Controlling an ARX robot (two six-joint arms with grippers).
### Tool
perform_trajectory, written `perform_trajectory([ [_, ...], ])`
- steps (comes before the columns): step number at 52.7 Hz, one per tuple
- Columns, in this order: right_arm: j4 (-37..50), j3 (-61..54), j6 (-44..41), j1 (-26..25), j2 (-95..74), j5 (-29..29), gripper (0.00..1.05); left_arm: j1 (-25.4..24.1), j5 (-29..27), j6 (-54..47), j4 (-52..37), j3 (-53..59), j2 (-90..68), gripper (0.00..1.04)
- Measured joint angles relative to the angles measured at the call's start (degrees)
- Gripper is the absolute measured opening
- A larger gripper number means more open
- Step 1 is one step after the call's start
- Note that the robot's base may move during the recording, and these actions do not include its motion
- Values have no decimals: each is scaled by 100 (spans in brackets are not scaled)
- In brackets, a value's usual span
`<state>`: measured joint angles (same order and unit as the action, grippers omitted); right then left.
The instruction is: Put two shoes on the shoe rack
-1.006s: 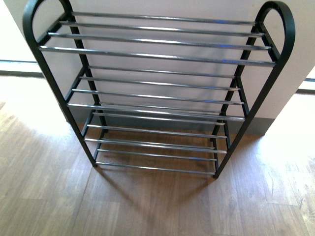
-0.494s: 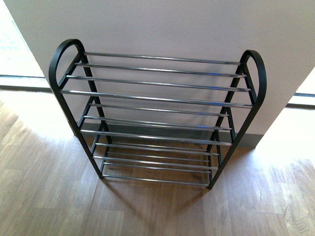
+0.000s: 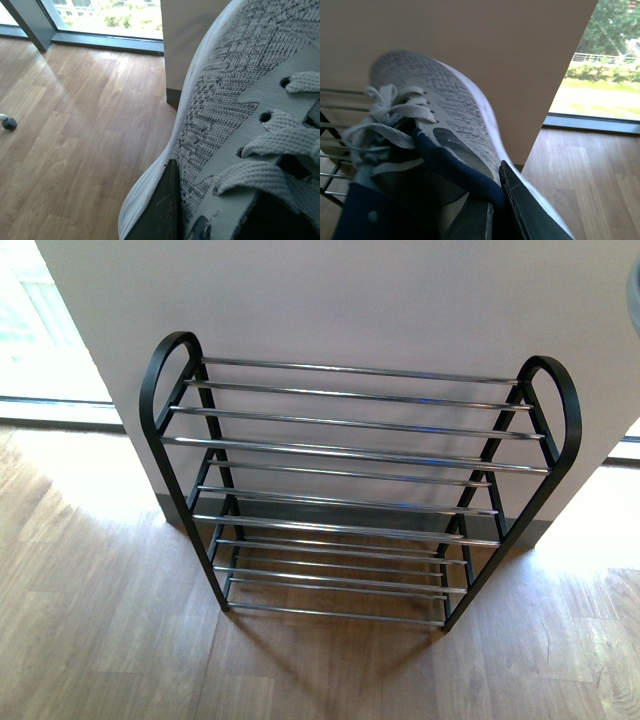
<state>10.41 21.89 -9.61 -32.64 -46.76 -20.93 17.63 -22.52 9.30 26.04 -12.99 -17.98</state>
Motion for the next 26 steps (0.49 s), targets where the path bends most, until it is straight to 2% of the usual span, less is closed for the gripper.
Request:
perform_trajectory([
  [26,0,0,0,-22,4,37,1,2,118,4,0,-2,-2,2],
])
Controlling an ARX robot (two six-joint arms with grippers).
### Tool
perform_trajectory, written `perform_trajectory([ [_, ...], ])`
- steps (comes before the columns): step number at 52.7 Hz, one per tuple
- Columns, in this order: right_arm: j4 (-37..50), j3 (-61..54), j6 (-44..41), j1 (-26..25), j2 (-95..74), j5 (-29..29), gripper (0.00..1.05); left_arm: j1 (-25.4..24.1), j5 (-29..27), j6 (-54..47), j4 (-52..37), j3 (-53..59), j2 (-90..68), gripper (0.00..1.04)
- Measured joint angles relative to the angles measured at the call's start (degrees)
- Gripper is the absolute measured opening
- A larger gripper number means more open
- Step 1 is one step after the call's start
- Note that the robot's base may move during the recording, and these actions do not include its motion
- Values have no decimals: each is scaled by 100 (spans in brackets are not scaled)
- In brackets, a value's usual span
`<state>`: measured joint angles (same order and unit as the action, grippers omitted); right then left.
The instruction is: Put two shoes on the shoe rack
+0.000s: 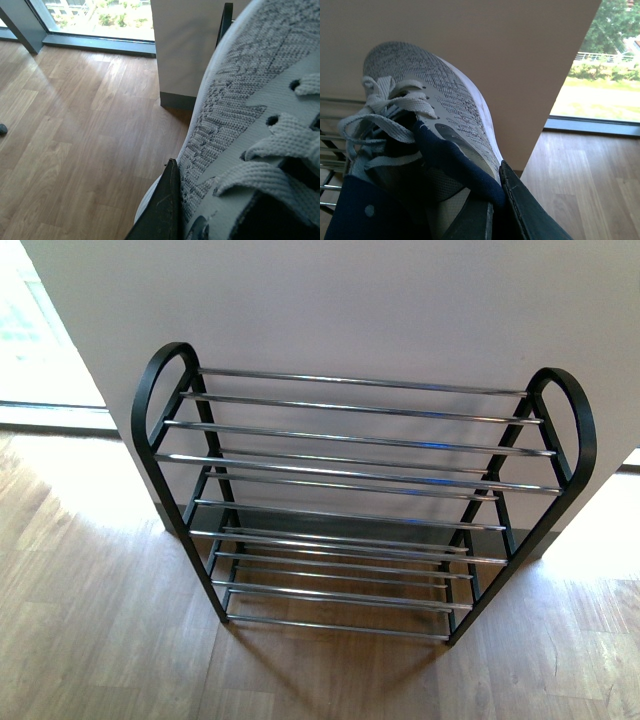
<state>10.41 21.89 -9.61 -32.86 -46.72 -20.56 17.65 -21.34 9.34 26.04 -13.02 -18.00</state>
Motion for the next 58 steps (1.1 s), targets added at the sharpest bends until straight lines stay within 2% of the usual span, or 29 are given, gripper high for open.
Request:
perform_trajectory([
  [14,0,0,0,15,-4,24,1,-2,-11,0,0,0,0,2],
  [19,876,-96,492,-101,-146,-734,1,-2,-11,-2,0,0,0,2],
  [23,909,131,625,-22,-297,-778,1,-2,-9,-2,0,0,0,2],
  [27,704,660,669,157,-785,-387,1,-2,-9,-2,0,0,0,2],
  [33,-192,1891,962,398,-1766,400,1,-2,-11,-2,0,0,0,2],
  [39,-879,2656,1261,564,-2380,868,1,-2,-9,-2,0,0,0,2],
  [46,-1698,3399,1655,833,-2835,1185,1,-2,-11,-2,0,0,0,2],
  [58,-2684,4107,2170,1821,-2924,1639,1,-2,-11,-2,0,0,0,2],
])
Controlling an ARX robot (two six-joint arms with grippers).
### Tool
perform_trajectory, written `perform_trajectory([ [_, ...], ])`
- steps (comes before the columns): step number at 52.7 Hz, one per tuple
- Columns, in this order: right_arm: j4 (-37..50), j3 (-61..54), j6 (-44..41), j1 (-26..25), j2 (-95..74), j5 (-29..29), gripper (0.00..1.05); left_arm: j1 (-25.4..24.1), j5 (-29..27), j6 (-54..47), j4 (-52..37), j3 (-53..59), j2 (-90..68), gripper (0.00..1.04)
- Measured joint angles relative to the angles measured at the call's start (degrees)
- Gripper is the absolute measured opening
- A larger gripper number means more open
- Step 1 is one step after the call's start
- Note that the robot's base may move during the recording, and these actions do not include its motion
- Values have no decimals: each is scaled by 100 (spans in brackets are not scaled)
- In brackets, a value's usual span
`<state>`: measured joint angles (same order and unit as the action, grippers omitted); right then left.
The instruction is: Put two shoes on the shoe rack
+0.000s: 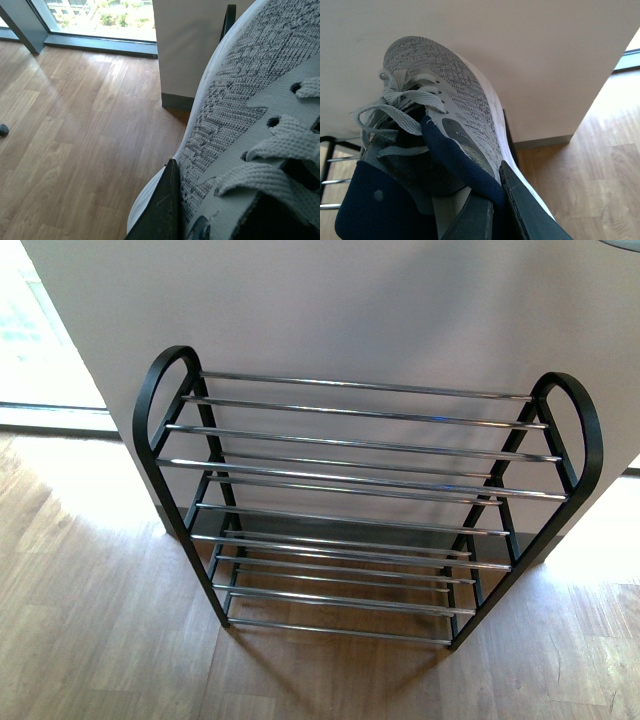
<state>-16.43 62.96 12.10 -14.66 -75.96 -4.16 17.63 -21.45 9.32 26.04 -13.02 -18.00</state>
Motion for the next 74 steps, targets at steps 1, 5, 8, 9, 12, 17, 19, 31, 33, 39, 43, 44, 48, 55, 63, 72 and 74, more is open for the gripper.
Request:
perform_trajectory([
  [1,-42,15,37,33,0,4,1,0,-2,0,0,0,0,2],
  [5,-229,52,216,197,-9,24,1,0,0,0,0,0,0,2],
  [8,-358,59,407,293,-37,44,1,0,0,0,0,0,0,2],
  [9,-385,59,555,350,-66,116,1,0,2,0,0,0,0,2],
  [12,-407,57,813,481,-151,260,1,0,2,0,0,0,0,2],
  [17,-431,48,1187,684,-291,492,1,0,0,0,0,0,0,2],
  [19,-433,42,1300,765,-323,562,1,0,0,0,0,0,0,2],
  [31,-415,-186,1797,1329,-463,826,1,0,2,0,0,0,0,2],
  [33,-402,-258,1862,1434,-487,887,1,0,0,0,0,0,0,2],
  [39,-332,-494,2022,1700,-511,1051,1,0,0,0,0,0,0,2],
  [43,-269,-625,2105,1838,-511,1185,1,0,2,0,0,0,0,2],
  [44,-245,-645,2118,1858,-514,1213,1,0,2,0,0,0,0,2],
  [48,-179,-713,2146,1954,-535,1338,1,0,2,0,0,0,0,2],
  [55,-52,-743,2291,2037,-660,1534,1,0,0,0,0,0,0,2],
  [63,197,-743,2551,2072,-894,1716,1,0,2,0,0,0,0,2],
  [72,254,-656,2767,2037,-1211,1639,1,0,0,0,0,0,0,2],
  [74,254,-614,2811,2022,-1294,1633,1,0,0,0,0,0,0,2],
])
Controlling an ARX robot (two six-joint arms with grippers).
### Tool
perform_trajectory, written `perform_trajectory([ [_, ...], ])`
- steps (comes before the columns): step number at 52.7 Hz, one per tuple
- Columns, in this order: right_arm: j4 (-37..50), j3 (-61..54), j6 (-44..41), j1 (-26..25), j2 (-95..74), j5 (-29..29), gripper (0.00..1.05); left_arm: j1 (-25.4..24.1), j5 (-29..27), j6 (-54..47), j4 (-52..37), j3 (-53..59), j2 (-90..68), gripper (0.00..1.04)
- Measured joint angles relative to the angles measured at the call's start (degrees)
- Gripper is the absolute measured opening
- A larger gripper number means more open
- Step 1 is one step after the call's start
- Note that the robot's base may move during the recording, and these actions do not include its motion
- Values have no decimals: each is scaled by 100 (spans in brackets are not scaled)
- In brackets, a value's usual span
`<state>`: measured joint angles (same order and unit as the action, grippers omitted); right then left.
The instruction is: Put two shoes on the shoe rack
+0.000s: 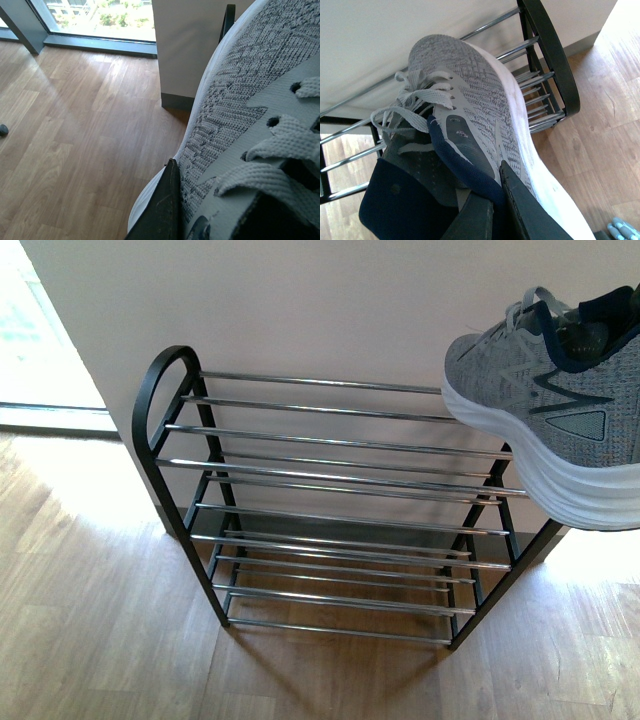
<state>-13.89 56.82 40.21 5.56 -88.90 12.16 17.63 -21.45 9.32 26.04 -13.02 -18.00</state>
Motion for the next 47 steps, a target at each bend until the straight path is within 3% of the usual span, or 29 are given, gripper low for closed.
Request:
perform_trajectory([
  [17,-74,623,529,-136,-647,-2,1,0,0,0,0,0,0,2],
  [47,-160,1320,820,-487,-1766,876,1,0,2,0,0,0,0,2],
])
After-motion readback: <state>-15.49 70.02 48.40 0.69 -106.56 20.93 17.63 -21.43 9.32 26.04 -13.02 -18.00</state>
